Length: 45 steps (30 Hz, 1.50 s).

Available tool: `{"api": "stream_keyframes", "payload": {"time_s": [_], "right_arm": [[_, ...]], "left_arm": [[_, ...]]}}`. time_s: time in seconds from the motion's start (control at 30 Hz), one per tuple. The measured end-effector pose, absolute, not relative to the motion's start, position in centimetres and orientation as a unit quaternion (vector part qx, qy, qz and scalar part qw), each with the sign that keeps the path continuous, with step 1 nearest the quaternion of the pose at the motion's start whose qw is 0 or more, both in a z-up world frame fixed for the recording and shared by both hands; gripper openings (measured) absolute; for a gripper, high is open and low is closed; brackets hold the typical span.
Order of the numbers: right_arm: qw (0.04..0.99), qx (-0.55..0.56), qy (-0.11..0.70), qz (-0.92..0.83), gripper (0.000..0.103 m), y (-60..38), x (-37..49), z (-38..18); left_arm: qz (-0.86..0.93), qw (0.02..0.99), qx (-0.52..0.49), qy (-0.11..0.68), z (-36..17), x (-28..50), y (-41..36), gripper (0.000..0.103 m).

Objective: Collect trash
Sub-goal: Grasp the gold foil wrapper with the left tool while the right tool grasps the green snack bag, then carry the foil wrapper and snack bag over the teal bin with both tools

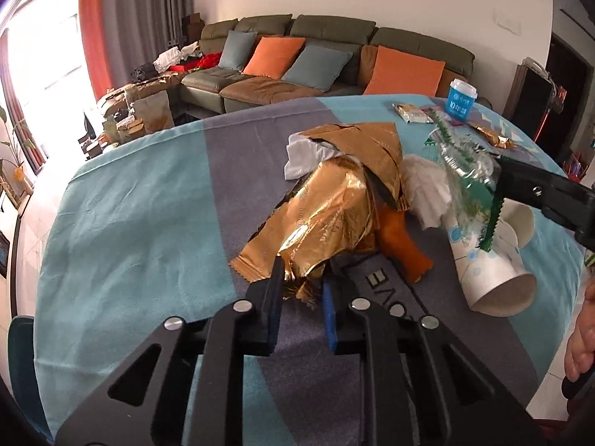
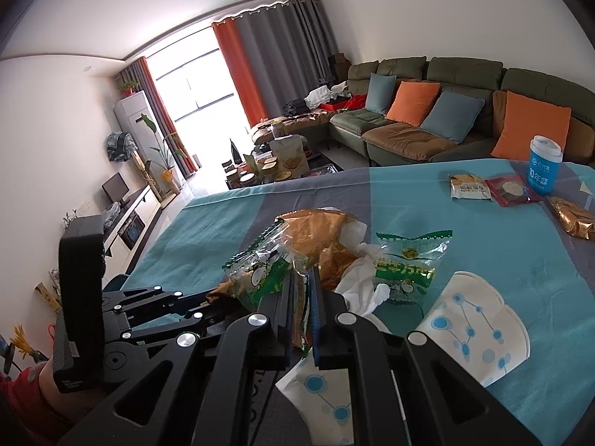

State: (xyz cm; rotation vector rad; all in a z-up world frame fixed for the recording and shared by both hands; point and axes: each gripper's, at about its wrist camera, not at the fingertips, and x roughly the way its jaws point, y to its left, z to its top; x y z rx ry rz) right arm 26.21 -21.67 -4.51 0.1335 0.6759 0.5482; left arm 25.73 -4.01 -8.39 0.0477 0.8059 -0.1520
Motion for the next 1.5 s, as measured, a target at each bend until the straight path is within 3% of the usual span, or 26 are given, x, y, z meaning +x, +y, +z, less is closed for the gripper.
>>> {"api": "stream_keyframes", "payload": {"time_s": [0.67, 1.5], "right_arm": [[0.91, 0.04, 0.287, 0.296, 0.007, -19.0, 22.6, -1.6], [0.86, -0.012, 0.241, 0.45, 0.006, -5.2, 19.3, 1.3]], "left_arm": [[-0.03, 0.953, -0.07, 0.293, -3.1, 16.3, 2.5, 0.012], [0.139, 0.955, -0.116, 0.233, 0.6, 4.1, 13.6, 0.012]]}}
